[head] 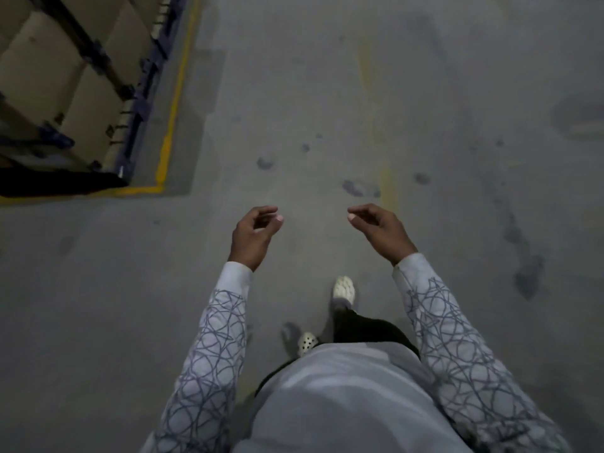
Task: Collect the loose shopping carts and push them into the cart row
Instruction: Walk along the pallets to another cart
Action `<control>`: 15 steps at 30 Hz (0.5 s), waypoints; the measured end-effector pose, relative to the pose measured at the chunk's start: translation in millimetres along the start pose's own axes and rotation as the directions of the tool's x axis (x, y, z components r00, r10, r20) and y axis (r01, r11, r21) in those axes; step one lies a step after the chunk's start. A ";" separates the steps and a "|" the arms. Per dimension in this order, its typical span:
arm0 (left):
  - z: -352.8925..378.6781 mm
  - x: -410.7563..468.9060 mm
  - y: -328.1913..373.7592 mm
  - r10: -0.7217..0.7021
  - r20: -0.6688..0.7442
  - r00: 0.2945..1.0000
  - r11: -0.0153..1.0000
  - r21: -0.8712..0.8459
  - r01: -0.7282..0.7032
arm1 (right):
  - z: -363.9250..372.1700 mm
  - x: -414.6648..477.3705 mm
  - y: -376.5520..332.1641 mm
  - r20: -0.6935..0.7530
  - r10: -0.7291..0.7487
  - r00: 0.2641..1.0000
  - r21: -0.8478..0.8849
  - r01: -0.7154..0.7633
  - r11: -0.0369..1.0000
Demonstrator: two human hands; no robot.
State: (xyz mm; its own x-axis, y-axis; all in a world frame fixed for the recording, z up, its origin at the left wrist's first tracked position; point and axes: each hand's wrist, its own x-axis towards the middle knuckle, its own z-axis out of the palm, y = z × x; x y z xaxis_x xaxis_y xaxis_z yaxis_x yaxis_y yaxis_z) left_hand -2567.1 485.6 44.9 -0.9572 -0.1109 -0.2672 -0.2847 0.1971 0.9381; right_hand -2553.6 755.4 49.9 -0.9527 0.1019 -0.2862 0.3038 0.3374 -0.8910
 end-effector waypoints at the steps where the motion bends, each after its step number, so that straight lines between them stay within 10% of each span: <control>1: 2.3 20.0 5.9 0.002 0.001 1.000 1.000 -0.010 -0.002 | 1.7 18.4 0.8 0.007 0.033 0.999 0.021 -0.033 0.999; 15: 23.6 319.3 82.8 -0.117 -0.117 0.986 0.990 -0.091 0.106 | -13.9 391.9 -112.7 0.048 0.065 0.997 0.150 -0.071 0.986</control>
State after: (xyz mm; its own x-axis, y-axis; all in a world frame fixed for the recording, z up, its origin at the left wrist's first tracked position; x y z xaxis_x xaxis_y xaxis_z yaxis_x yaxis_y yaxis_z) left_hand -2897.5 489.5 32.1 -0.9049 -0.2464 -0.3471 -0.3790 0.0950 0.9205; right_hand -2961.3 770.4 43.0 -0.9297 0.0781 -0.3599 0.3682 0.1846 -0.9112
